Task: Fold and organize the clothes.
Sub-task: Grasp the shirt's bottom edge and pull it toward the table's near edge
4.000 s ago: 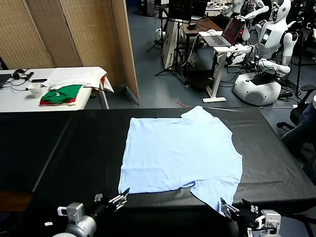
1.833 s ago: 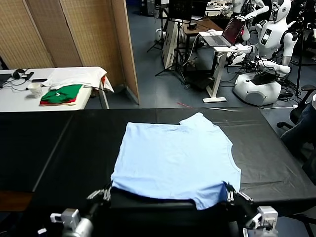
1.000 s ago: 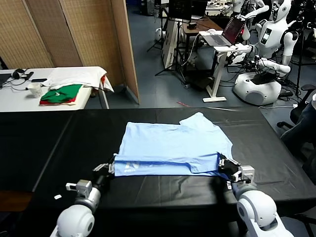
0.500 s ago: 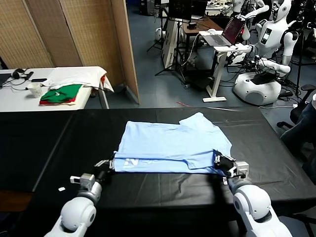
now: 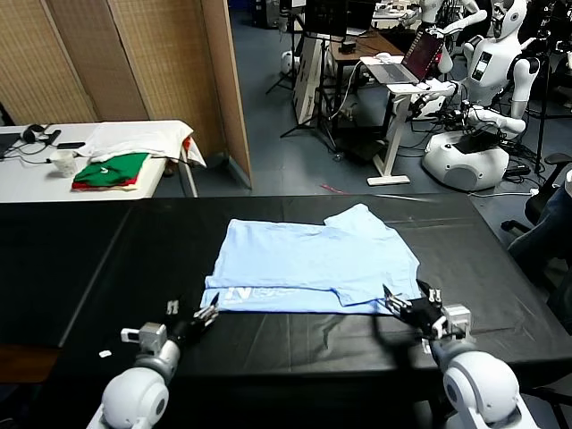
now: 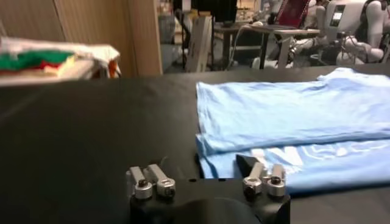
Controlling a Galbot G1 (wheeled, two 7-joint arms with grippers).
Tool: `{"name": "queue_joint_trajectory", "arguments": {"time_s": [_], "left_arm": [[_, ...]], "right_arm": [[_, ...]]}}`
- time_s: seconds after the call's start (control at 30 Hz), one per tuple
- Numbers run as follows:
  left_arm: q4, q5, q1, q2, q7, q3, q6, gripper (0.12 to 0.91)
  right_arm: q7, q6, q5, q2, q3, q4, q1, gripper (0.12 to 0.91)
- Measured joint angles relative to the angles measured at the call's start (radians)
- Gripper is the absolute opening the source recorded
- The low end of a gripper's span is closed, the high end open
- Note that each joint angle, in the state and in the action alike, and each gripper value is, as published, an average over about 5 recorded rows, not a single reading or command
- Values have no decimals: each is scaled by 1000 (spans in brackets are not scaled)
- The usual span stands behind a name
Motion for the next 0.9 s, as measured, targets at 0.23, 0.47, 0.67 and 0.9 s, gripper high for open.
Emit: {"name": "queue_joint_trajectory", "arguments": {"time_s": [0.23, 0.47, 0.67, 0.9], "left_arm": [[-17, -4, 20, 2, 1, -8, 0, 853], [-24, 0, 35, 1, 3, -15, -2, 628], [-27, 10, 45, 1, 5, -18, -4, 310], [-54, 40, 76, 16, -16, -36, 4, 144]], "right_arm": [[4, 1, 5, 6, 3, -5, -13, 590], [7, 3, 17, -1, 12, -10, -9, 251], [16, -10, 41, -18, 11, 0, 0, 142], [35, -78, 79, -46, -1, 22, 2, 141]]}}
